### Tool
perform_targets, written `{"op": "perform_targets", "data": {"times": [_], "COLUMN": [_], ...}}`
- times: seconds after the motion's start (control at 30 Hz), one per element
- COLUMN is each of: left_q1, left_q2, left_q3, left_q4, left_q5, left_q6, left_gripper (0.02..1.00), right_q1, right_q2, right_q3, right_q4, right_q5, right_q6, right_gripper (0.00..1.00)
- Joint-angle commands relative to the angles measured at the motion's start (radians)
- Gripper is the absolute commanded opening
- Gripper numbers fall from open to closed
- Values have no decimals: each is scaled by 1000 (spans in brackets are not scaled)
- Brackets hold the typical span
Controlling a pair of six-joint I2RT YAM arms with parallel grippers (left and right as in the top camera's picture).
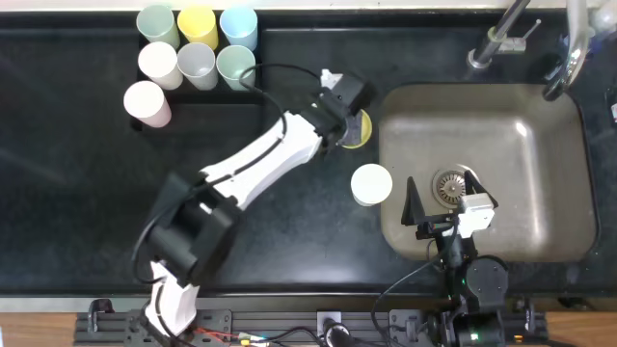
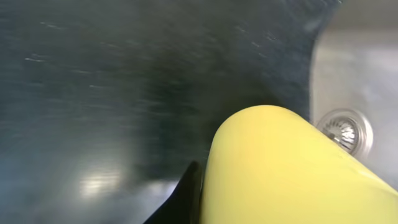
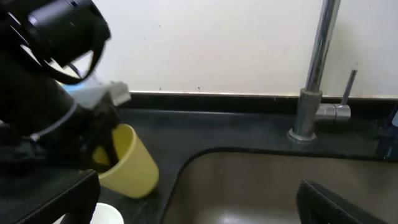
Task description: Store Cups
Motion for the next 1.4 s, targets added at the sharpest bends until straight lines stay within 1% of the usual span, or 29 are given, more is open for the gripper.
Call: {"op": "perform_targets", "data": {"times": [0.03,0.13,0.23,0.3,0.37,0.4,0.43,0.47,0.5,0.57,0.7,0.83,1.03,1.4], "left_q1": [67,163,280,355,420,444,460,473,483,491,494,524,568,591], "left_q2": [-245,-400,-538,-610,-663,-681,-691,-695,-695,-680,-594,-482,-368,-291], "left_q3": [11,-23,-76,-128,-188,-222,-250,-281,-304,-357,-389,-389,-388,-388], "left_q4": [-51,-118,-193,-247,-325,-377,-418,-459,-477,-447,-386,-317,-114,-67], "left_q5": [-127,-137,-174,-197,-185,-162,-135,-95,-68,-47,-66,-69,-58,-19], "left_q6": [-15,-117,-298,-483,-752,-918,-1042,-1154,-1215,-1235,-1235,-1234,-1155,-1155], "left_gripper": [34,34,34,34,34,34,34,36,34,34,34,36,36,34], "right_q1": [2,2,2,2,2,2,2,2,2,2,2,2,2,2], "right_q2": [-10,-10,-10,-10,-10,-10,-10,-10,-10,-10,-10,-10,-10,-10], "right_q3": [-13,-13,-13,-13,-13,-13,-13,-13,-13,-13,-13,-13,-13,-13], "right_q4": [5,5,5,5,5,5,5,5,5,5,5,5,5,5], "right_q5": [4,4,4,4,5,4,4,4,4,4,4,4,4,4], "right_q6": [3,3,3,3,3,3,3,3,3,3,3,3,3,3], "right_gripper": [993,998,998,998,998,998,998,998,998,998,998,998,998,998]}}
